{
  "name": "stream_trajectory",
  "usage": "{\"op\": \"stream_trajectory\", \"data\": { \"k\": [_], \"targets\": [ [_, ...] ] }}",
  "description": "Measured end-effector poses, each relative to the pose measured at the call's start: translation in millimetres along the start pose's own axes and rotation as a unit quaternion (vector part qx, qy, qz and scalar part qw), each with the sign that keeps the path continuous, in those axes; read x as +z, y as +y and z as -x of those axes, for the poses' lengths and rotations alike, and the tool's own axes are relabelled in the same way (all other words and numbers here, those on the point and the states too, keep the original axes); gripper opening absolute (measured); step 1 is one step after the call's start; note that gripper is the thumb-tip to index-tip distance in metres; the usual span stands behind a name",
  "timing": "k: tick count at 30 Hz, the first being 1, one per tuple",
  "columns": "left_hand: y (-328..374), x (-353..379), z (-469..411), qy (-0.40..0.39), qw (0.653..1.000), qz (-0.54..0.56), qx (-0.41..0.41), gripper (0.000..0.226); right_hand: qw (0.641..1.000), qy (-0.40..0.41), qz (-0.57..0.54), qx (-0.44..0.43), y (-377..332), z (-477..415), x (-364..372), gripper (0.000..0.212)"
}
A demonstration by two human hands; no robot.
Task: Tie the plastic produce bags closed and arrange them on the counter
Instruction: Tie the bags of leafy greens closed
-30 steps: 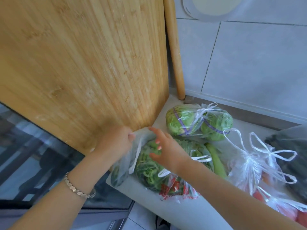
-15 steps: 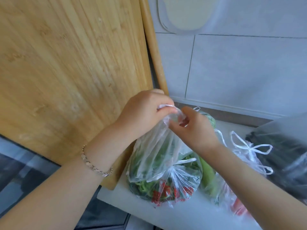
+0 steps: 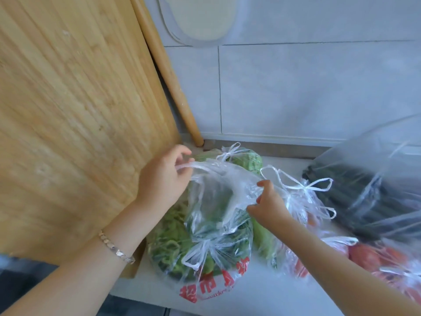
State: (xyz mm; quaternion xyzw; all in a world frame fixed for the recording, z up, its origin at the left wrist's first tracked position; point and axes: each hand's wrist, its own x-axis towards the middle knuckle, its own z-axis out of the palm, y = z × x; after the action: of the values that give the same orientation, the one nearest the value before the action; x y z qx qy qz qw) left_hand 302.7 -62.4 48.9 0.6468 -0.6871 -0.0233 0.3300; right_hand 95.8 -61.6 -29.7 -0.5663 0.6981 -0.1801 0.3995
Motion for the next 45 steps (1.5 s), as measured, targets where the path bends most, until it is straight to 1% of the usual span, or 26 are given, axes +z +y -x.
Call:
{"op": "stream_trajectory", "data": {
  "k": [3, 5, 6, 7, 9, 11, 13, 14, 16, 18, 20, 21, 22, 23, 25, 27, 28, 30, 33, 35, 36, 38, 40, 41, 43, 45],
  "targets": [
    [-5.9, -1.4, -1.0, 0.063, 0.996, 0.054, 0.022, 0.011, 0.996, -0.074, 0.033, 0.028, 8.4, 2.0, 8.1, 0.059],
    [-2.8, 0.5, 1.7, 0.078, 0.992, 0.085, 0.049, 0.021, 0.989, -0.136, 0.035, 0.043, 6.9, 4.2, 19.7, 0.078],
    [-0.5, 2.0, 2.9, 0.083, 0.99, 0.104, 0.053, 0.027, 0.986, -0.157, 0.037, 0.05, 2.8, 4.9, 25.9, 0.082],
    [1.9, 4.1, 3.7, 0.086, 0.988, 0.124, 0.044, 0.029, 0.984, -0.167, 0.035, 0.053, -0.4, 4.9, 33.3, 0.075],
    [5.7, 8.4, 3.3, 0.084, 0.982, 0.167, -0.011, 0.033, 0.986, -0.151, 0.006, 0.067, -7.3, 2.9, 47.4, 0.039],
    [5.1, 11.2, -1.4, 0.093, 0.966, 0.217, -0.105, 0.038, 0.992, -0.106, -0.015, 0.069, -9.5, -1.4, 52.6, 0.034],
    [-2.1, 11.1, -9.4, 0.122, 0.936, 0.258, -0.207, 0.039, 0.995, -0.085, -0.008, 0.058, -8.8, -4.2, 44.5, 0.025],
    [-6.5, 9.0, -14.0, 0.131, 0.92, 0.265, -0.259, 0.037, 0.996, -0.08, 0.01, 0.046, -9.4, -3.7, 33.7, 0.027],
    [-19.1, 3.1, -22.8, 0.144, 0.872, 0.296, -0.361, 0.026, 0.998, -0.05, 0.022, 0.016, -11.8, -3.4, 5.4, 0.032],
    [-26.7, -2.5, -31.4, 0.149, 0.778, 0.405, -0.457, 0.02, 0.999, -0.017, -0.047, -0.008, -16.6, -1.7, -26.8, 0.032],
    [-26.6, -6.5, -37.4, 0.153, 0.68, 0.527, -0.487, 0.024, 0.992, 0.036, -0.111, -0.038, -26.2, 1.6, -58.2, 0.037],
    [-22.0, -8.8, -40.7, 0.152, 0.651, 0.568, -0.48, 0.022, 0.986, 0.061, -0.141, -0.061, -32.4, 4.8, -72.6, 0.037],
    [-16.9, -10.1, -43.2, 0.146, 0.638, 0.596, -0.466, 0.023, 0.977, 0.074, -0.182, -0.086, -39.0, 8.6, -84.7, 0.036],
    [-10.0, -10.6, -45.6, 0.138, 0.636, 0.612, -0.449, 0.03, 0.963, 0.073, -0.238, -0.104, -46.4, 12.5, -94.5, 0.034],
    [5.8, -10.8, -51.0, 0.118, 0.657, 0.613, -0.423, 0.04, 0.928, 0.033, -0.349, -0.123, -60.8, 19.2, -107.5, 0.027],
    [20.0, -9.2, -54.7, 0.091, 0.708, 0.558, -0.424, 0.04, 0.908, -0.025, -0.395, -0.138, -71.3, 25.4, -110.4, 0.034],
    [24.5, -8.5, -54.8, 0.069, 0.738, 0.521, -0.423, 0.038, 0.907, -0.049, -0.39, -0.151, -74.8, 28.8, -109.3, 0.039],
    [27.6, -6.5, -52.7, 0.022, 0.779, 0.482, -0.401, 0.033, 0.924, -0.07, -0.335, -0.169, -77.3, 33.8, -104.6, 0.04],
    [33.6, -9.5, -43.7, -0.011, 0.823, 0.458, -0.336, 0.023, 0.935, -0.095, -0.304, -0.158, -75.1, 34.4, -100.9, 0.023],
    [42.6, -9.3, -33.8, -0.03, 0.84, 0.462, -0.284, 0.007, 0.932, -0.124, -0.31, -0.141, -72.0, 31.4, -99.8, 0.02],
    [49.0, -7.9, -27.5, -0.069, 0.851, 0.456, -0.25, 0.009, 0.927, -0.145, -0.319, -0.132, -72.2, 31.4, -99.0, 0.02],
    [58.4, -1.3, -12.9, -0.18, 0.876, 0.415, -0.169, 0.035, 0.914, -0.198, -0.33, -0.125, -75.4, 32.4, -93.7, 0.021],
    [61.8, 9.1, -3.5, -0.261, 0.885, 0.373, -0.092, 0.052, 0.909, -0.245, -0.313, -0.127, -78.1, 33.8, -84.8, 0.025],
    [62.7, 14.0, -1.0, -0.277, 0.883, 0.372, -0.067, 0.056, 0.911, -0.252, -0.302, -0.125, -78.0, 32.5, -79.9, 0.025],
    [63.8, 21.6, 1.0, -0.276, 0.877, 0.391, -0.047, 0.061, 0.91, -0.263, -0.304, -0.105, -77.5, 30.0, -75.9, 0.026],
    [62.8, 27.0, 0.2, -0.264, 0.877, 0.398, -0.052, 0.059, 0.893, -0.298, -0.326, -0.086, -74.0, 25.5, -76.5, 0.025]
  ]
}}
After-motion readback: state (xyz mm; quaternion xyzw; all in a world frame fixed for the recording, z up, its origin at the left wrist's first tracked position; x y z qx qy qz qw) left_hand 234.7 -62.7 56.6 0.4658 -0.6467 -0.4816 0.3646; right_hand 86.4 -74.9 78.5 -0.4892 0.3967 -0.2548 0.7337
